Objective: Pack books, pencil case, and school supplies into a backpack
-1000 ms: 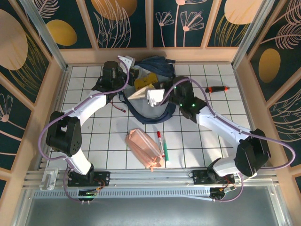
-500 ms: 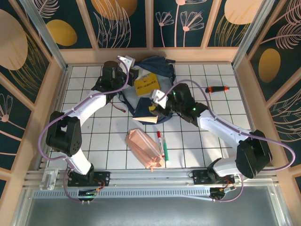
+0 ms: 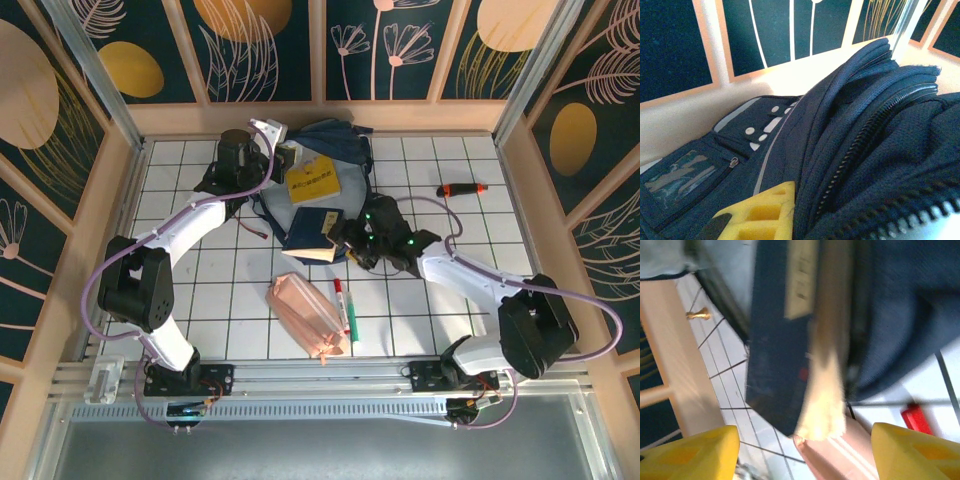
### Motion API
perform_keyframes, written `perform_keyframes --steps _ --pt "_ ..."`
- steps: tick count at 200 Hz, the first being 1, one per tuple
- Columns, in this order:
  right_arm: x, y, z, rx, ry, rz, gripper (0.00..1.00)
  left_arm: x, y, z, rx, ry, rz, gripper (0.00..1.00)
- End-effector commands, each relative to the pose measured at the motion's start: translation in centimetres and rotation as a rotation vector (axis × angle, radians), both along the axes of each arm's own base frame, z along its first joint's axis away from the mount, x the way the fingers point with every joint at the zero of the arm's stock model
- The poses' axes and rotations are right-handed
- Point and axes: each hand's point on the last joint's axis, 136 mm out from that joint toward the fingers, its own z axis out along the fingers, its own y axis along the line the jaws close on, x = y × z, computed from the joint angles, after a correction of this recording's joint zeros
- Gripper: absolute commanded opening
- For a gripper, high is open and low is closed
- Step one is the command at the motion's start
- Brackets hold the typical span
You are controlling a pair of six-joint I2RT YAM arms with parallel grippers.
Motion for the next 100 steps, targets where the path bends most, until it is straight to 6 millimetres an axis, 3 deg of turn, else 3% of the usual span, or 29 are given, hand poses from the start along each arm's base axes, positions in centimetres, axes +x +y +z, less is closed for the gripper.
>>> perform_keyframes --steps 1,22,70,100 --pt "-0.2 1.6 0.8 0.195 0.228 -0.208 0.71 -0.4 -0.1 4.0 -0.058 -0.093 -0.024 0.00" --pt "-1.0 1.6 -1.0 0.143 0.318 -0.255 0.74 -0.4 -0.2 4.1 -0.064 -0.094 -0.029 0.00" --pt "0.4 2.8 -3.2 0.274 0.355 -0.314 0.75 -0.3 -0.3 4.3 -0.073 -0.093 -0.035 0.00" --pt "0.8 3.1 -2.7 0.333 0.348 -0.353 0.61 -0.4 -0.2 4.2 -0.063 -0.091 -0.033 0.00"
